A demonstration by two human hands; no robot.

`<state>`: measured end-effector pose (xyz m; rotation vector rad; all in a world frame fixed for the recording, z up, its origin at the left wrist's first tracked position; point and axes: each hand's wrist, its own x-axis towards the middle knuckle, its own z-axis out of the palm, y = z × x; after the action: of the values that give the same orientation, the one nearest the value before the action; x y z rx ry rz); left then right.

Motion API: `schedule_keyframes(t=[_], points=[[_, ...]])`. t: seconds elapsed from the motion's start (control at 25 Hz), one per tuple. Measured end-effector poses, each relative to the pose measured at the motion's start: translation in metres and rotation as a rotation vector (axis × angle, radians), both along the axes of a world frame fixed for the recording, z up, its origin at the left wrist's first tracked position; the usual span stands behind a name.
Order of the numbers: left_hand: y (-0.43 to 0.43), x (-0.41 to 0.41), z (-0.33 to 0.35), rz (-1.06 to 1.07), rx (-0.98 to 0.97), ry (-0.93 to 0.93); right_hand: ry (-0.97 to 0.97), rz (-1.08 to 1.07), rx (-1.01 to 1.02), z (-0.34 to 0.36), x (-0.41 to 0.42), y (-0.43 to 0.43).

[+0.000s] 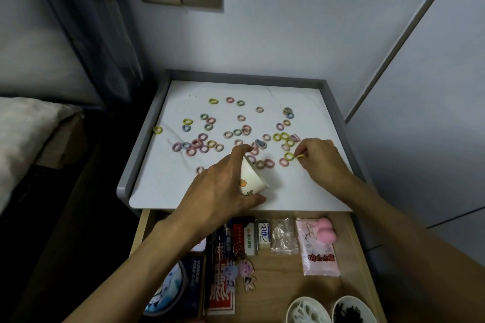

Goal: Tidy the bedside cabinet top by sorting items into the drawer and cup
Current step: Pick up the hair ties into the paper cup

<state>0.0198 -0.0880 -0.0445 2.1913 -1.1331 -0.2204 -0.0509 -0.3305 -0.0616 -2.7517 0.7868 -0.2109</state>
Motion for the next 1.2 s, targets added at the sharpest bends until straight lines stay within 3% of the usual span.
schedule_keyframes(t=[0.08, 0.16, 0.24, 0.28, 0.4, 0.56, 0.76, 0.84, 0.96, 1.08, 1.2], points=[[0.0, -0.001, 0.0, 0.008, -0.008, 0.027, -0.157, -0.028, 0.173, 0.024, 0.001, 0.004], [-0.001, 0.0, 0.001, 0.027, -0.022, 0.085, -0.344, 0.054, 0.484, 0.05, 0.003, 0.021], [-0.004, 0.002, 0.002, 0.06, -0.047, 0.153, -0.343, 0.281, 0.744, 0.065, 0.003, 0.049], [-0.005, 0.003, 0.002, 0.066, -0.062, 0.175, -0.266, 0.401, 0.769, 0.067, 0.002, 0.063], [-0.007, 0.001, 0.002, 0.045, -0.084, 0.185, -0.138, 0.541, 0.685, 0.061, -0.001, 0.08], [-0.003, 0.001, 0.002, 0.068, -0.115, 0.179, -0.278, 0.281, 0.614, 0.054, 0.0, 0.063], [-0.004, -0.001, 0.005, 0.108, -0.178, 0.137, -0.188, 0.313, 0.79, 0.035, 0.005, 0.065], [-0.003, 0.001, 0.003, 0.133, -0.177, 0.121, -0.249, 0.291, 0.566, 0.03, 0.014, 0.043], [-0.001, 0.003, 0.002, 0.137, -0.163, 0.121, -0.249, 0.033, 0.19, 0.021, 0.021, -0.003], [-0.001, 0.005, 0.003, 0.12, -0.158, 0.13, -0.116, 0.05, 0.198, -0.001, 0.021, -0.021], [-0.002, 0.007, 0.004, 0.106, -0.153, 0.134, -0.203, 0.111, 0.177, -0.014, 0.02, -0.021]])
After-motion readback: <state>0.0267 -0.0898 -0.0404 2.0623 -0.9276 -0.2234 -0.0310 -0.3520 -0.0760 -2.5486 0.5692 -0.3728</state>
